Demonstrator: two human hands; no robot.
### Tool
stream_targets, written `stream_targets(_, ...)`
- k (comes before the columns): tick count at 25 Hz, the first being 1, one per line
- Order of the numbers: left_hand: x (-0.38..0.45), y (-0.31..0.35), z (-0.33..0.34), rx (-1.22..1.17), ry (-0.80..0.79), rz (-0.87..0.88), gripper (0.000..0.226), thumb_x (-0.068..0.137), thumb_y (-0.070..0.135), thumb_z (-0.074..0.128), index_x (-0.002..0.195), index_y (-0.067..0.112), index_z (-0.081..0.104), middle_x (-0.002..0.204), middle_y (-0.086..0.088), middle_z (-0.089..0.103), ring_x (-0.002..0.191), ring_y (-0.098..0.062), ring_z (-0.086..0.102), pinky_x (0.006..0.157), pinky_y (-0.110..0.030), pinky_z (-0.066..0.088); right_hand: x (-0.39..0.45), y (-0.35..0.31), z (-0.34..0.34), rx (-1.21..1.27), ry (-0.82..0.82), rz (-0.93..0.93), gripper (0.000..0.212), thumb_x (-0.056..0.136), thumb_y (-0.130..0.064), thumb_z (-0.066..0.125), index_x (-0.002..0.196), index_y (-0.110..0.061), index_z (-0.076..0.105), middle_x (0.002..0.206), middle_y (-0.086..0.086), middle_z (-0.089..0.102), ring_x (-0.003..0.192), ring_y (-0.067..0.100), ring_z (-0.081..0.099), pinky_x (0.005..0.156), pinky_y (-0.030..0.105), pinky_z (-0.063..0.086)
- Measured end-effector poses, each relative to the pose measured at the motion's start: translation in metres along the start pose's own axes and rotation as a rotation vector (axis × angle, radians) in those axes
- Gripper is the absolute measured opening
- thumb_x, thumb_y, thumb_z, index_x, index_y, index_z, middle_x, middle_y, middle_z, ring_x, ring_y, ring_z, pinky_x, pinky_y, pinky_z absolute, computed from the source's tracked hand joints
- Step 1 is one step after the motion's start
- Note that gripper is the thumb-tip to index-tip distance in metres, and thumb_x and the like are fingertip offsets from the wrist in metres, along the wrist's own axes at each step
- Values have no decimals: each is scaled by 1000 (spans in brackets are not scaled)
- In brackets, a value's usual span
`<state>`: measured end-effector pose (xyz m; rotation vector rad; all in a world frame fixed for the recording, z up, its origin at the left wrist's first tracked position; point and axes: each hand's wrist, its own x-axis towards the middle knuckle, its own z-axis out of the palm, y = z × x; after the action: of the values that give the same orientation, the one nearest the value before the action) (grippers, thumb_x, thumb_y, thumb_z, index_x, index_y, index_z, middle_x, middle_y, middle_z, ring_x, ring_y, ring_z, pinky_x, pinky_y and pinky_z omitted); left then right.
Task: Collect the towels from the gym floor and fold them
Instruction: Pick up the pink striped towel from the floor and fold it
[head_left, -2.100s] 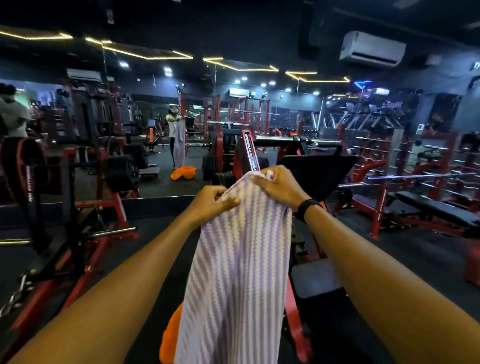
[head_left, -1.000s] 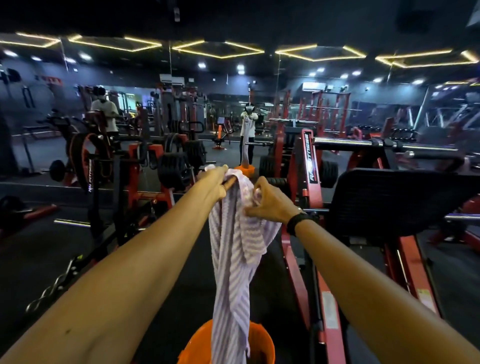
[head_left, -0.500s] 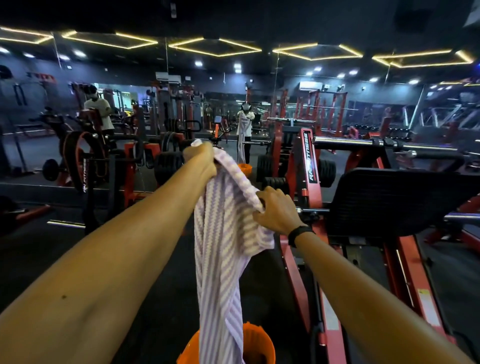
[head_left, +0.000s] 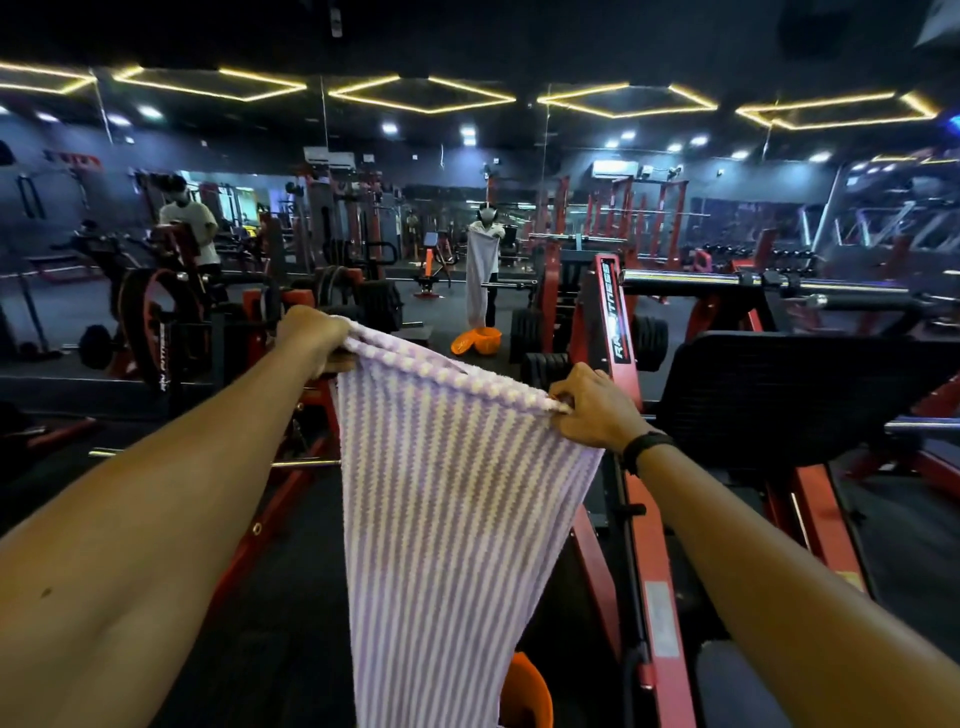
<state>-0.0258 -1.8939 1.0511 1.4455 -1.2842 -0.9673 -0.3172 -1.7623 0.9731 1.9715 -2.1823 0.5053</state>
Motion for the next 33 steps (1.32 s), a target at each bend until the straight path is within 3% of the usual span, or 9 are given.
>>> stream_targets(3, 12, -2, 6, -226, -98, -102, 24, 93, -9, 40, 110, -4, 57, 105, -25, 63, 59, -22, 64, 44, -40, 52, -3, -1, 5, -27, 15, 48, 23, 83, -40, 49, 77, -22, 63, 96, 5, 47, 89, 32, 48, 76, 39, 40)
stream_targets(7, 24, -4, 13, -328, -121, -160, 25, 93, -6, 44, 112, 2, 59, 134, -13, 56, 100, -16, 64, 64, -28, 49, 1, -3, 9, 42, 77, 125, 27, 88, -14, 46, 62, -17, 53, 89, 9, 49, 91, 39, 55, 77, 41, 45)
stream_targets(11, 8, 0, 15, -198, -90, -45, 20, 94, 2, 48, 109, 2, 61, 133, -8, 55, 121, -24, 55, 69, -27, 47, 2, -1, 14, -1, 19, 68, 24, 80, 0, 47, 67, -20, 53, 98, 8, 52, 94, 36, 52, 79, 40, 43)
stream_targets(15, -1, -1, 19, -22, 211, 135, 28, 90, 10, 49, 110, 1, 67, 115, -14, 66, 104, -29, 63, 80, -32, 50, 4, -12, 18, -80, 64, 14, 18, 82, -13, 49, 88, -9, 65, 107, 8, 54, 96, 33, 48, 69, 33, 30)
stream_targets(19, 6, 4, 21, -306, 66, 3, 26, 92, 6, 39, 110, -4, 55, 104, -16, 61, 81, -28, 63, 70, -41, 56, 0, -18, 22, -159, 24, 36, 38, 78, -39, 53, 111, -26, 64, 108, 6, 53, 99, 30, 47, 80, 37, 35)
stream_targets(22, -1, 4, 19, -490, 36, -44, 19, 97, -1, 31, 84, 1, 45, 76, -12, 52, 60, -18, 55, 61, -32, 55, 1, -18, 26, 13, 139, 83, 11, 79, -28, 56, 80, -23, 67, 88, 4, 53, 84, 28, 48, 69, 34, 35)
stream_targets(24, 9, 0, 18, -581, 14, -64, 18, 98, 3, 31, 91, 1, 48, 69, -10, 56, 55, -16, 58, 49, -27, 55, 7, -16, 23, 303, 196, 171, 22, 72, -13, 53, 54, -19, 43, 65, 2, 41, 65, 23, 41, 57, 32, 29)
stream_targets(28, 14, -1, 11, -549, -49, -25, 12, 94, 6, 47, 83, 9, 52, 69, -4, 57, 34, -5, 57, 37, -16, 48, 18, -2, 13, 581, 307, 299, 29, 74, 0, 55, 54, -15, 40, 54, -2, 35, 56, 12, 33, 53, 32, 24)
stream_targets(33, 24, -13, 3, -465, -44, 46, 22, 90, 9, 56, 70, 15, 49, 77, -9, 62, 47, -8, 60, 40, -19, 49, 21, 24, 14, 762, 122, 299, 41, 72, -1, 78, 51, -18, 47, 47, -9, 44, 40, -2, 41, 48, 20, 32)
